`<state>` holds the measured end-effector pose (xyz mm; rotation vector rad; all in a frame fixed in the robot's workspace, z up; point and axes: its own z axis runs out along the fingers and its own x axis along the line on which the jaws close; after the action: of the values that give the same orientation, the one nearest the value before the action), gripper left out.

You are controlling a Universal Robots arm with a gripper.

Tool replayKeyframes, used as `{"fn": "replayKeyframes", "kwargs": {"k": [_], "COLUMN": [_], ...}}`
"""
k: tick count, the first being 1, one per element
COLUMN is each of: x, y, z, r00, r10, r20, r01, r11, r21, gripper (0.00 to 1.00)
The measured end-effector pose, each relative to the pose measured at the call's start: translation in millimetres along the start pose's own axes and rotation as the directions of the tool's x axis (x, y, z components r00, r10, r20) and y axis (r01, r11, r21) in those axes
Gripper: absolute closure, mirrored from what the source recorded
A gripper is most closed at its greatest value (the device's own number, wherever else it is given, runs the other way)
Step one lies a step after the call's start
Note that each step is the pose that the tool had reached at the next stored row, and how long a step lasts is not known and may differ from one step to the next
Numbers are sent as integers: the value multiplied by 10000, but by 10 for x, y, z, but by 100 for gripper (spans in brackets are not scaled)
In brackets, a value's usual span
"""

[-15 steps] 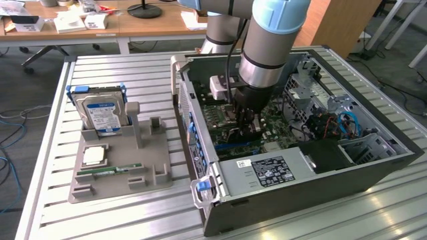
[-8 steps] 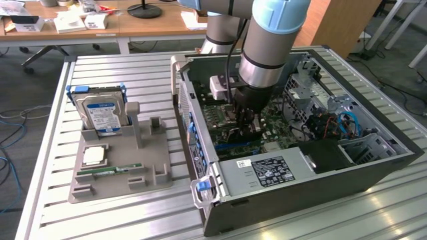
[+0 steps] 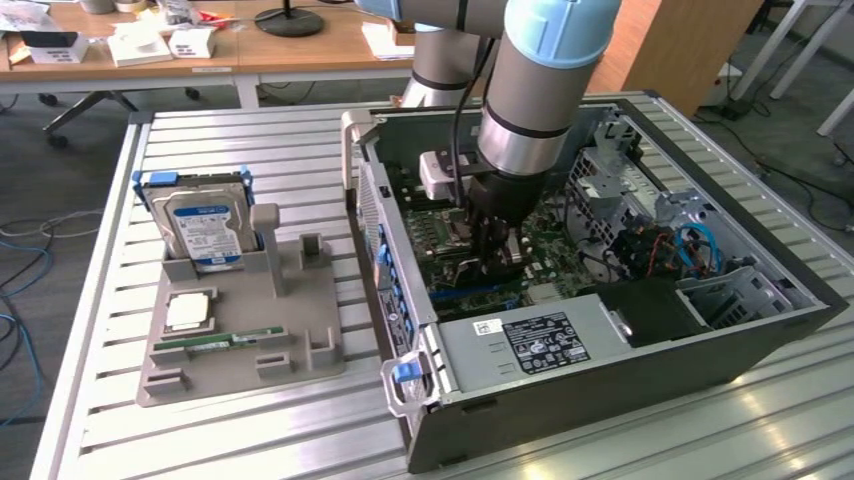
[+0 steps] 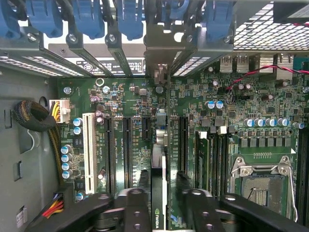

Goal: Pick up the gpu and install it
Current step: 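Insert the gpu into the slot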

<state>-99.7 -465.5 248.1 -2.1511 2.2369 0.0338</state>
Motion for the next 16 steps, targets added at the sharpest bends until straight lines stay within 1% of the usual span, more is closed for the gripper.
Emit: {"fn": "replayKeyframes", "kwargs": {"k": [1, 2, 12, 16], "x": [0, 0, 0, -1], "y": [0, 0, 0, 0], "z": [0, 0, 0, -34], "r00": [10000, 10000, 10000, 10000], "r10": [0, 0, 0, 0], "r20": [0, 0, 2, 1], "r01": [0, 0, 0, 0], "r11": [10000, 10000, 10000, 10000], "r21": [0, 0, 0, 0], "gripper": [67, 61, 61, 61]}}
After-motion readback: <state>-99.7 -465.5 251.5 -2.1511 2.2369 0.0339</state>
